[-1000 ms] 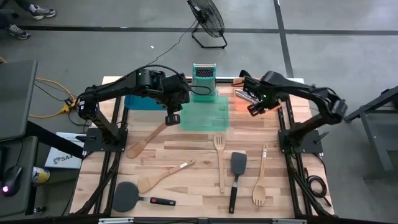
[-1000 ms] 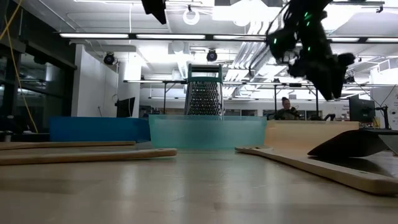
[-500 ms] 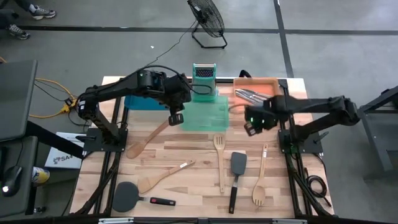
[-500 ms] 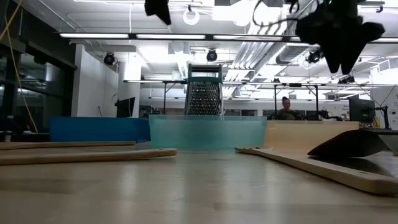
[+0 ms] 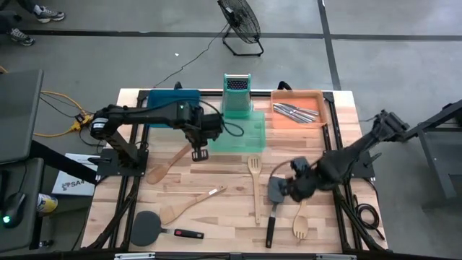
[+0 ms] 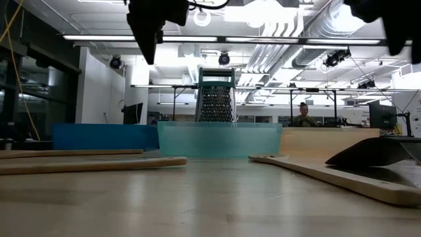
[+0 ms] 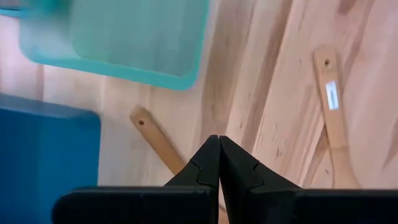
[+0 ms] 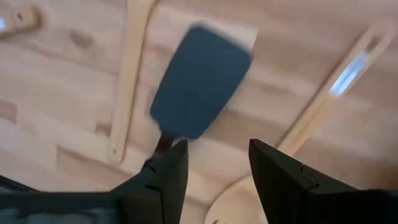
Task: Pick & Place Kitchen Items
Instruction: Put the black spatula into the blue bin
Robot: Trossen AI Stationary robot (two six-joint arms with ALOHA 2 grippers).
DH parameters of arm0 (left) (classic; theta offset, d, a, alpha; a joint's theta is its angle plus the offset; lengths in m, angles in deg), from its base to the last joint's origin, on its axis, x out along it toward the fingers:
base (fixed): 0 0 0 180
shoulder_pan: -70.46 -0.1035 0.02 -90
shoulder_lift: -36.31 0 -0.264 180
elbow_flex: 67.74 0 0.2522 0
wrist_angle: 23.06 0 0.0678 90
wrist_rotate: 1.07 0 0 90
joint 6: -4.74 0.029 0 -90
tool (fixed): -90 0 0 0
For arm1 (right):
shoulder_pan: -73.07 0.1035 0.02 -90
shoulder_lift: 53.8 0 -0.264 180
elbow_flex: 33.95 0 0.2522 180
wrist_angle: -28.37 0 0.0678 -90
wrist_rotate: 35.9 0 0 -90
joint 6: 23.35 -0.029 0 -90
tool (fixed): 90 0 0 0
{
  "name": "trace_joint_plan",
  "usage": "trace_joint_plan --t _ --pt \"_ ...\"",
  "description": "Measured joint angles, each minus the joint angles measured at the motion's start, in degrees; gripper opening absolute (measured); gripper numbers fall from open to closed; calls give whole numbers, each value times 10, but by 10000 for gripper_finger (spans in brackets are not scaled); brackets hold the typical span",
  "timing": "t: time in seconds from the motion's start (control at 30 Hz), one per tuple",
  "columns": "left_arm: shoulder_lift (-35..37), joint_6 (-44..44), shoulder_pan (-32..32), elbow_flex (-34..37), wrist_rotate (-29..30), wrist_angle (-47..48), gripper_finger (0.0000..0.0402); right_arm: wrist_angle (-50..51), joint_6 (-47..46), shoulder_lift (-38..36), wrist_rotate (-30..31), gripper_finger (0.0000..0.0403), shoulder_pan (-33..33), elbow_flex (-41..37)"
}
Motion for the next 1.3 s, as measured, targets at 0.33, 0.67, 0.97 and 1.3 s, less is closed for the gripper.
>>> trace_joint_plan --t 0.33,0.67,0.97,1.3 --pt "0 33 42 12 3 1 0 -152 -133 148 -49 162 77 0" --pt "1 55 43 12 3 1 0 -218 -156 242 -24 162 80 0" --pt "1 63 44 12 -13 2 0 -240 -164 243 30 162 71 0" --pt "1 72 44 12 -13 3 0 -248 -161 253 50 162 40 0"
